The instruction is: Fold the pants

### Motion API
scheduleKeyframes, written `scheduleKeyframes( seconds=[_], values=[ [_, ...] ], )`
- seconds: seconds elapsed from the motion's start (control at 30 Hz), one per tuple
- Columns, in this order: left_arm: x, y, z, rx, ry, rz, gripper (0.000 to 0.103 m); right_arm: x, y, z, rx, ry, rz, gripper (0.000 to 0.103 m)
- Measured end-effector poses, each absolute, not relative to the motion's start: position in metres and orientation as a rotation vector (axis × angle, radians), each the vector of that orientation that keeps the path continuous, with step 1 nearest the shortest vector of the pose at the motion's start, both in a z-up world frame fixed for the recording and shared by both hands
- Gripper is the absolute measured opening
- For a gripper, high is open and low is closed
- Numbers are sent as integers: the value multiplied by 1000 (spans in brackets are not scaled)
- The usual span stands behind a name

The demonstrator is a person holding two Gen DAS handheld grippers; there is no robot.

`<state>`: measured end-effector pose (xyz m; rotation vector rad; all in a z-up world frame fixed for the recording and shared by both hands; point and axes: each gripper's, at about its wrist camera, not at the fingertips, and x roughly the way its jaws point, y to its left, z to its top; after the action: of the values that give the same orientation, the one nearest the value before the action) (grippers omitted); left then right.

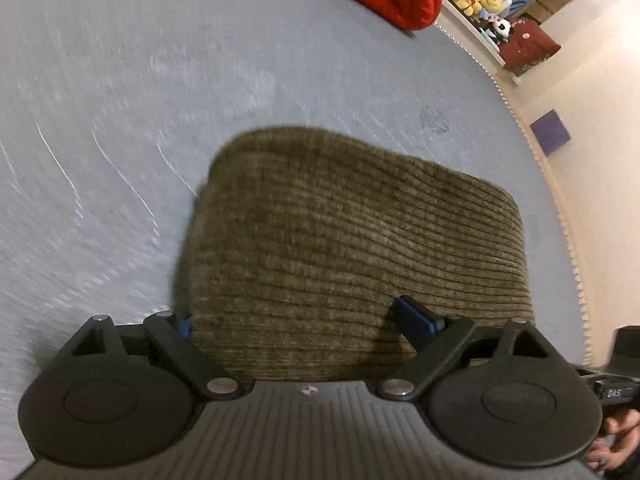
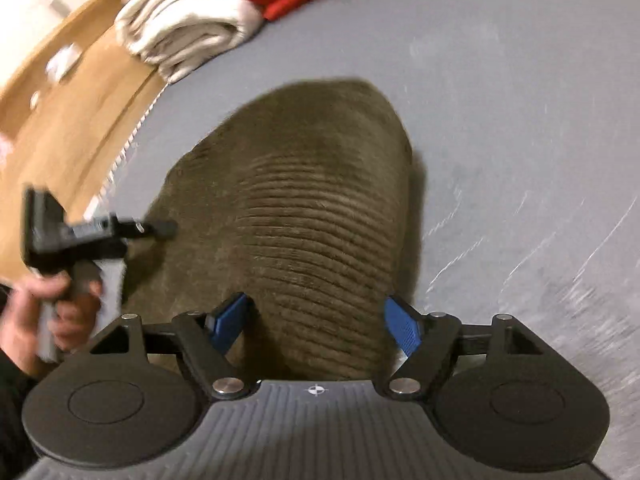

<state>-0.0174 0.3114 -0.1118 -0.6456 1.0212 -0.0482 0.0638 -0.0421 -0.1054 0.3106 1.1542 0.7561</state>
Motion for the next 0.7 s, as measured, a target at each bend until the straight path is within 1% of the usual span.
scheduleKeyframes(
  seconds=[0.1, 0.17, 0.2, 0.23, 0.27, 0.3, 0.37, 0.43, 0.47, 0.5, 0.57, 0.63, 0.67, 0.7],
  values=[
    [-17, 315, -124, -707, 1028, -78, 95, 69, -34, -118, 371, 1192, 777, 89],
    [-17, 315, -123, -700, 1025, -77, 93, 71, -33, -121, 343, 1192, 777, 89],
    [-17, 313, -121, -687, 1022, -76, 87, 71, -30, -119, 327, 1185, 768, 82],
    [-16, 310, -118, -677, 1018, -77, 84, 69, -29, -120, 320, 1175, 758, 77],
    [-15, 305, -113, -647, 1015, -60, 80, 68, -29, -117, 318, 1165, 753, 64],
    [-12, 297, -109, -613, 1010, -53, 71, 64, -31, -113, 319, 1146, 752, 50],
    [-8, 285, -96, -554, 996, -44, 64, 63, -37, -109, 326, 1105, 764, 38],
    [-5, 274, -85, -494, 975, -37, 60, 58, -43, -96, 308, 1048, 771, 31],
    [-3, 268, -80, -478, 956, -38, 56, 59, -49, -91, 305, 1022, 772, 23],
    [-1, 266, -77, -485, 936, -44, 53, 59, -57, -86, 313, 1003, 769, 18],
    [6, 261, -72, -517, 900, -63, 50, 65, -76, -81, 336, 971, 755, 14],
    [18, 249, -67, -500, 881, -68, 49, 70, -96, -76, 354, 935, 723, 3],
    [23, 244, -66, -482, 881, -72, 49, 72, -114, -72, 367, 902, 698, 0],
    [28, 239, -65, -464, 886, -69, 49, 75, -127, -66, 380, 871, 679, 0]
  ],
)
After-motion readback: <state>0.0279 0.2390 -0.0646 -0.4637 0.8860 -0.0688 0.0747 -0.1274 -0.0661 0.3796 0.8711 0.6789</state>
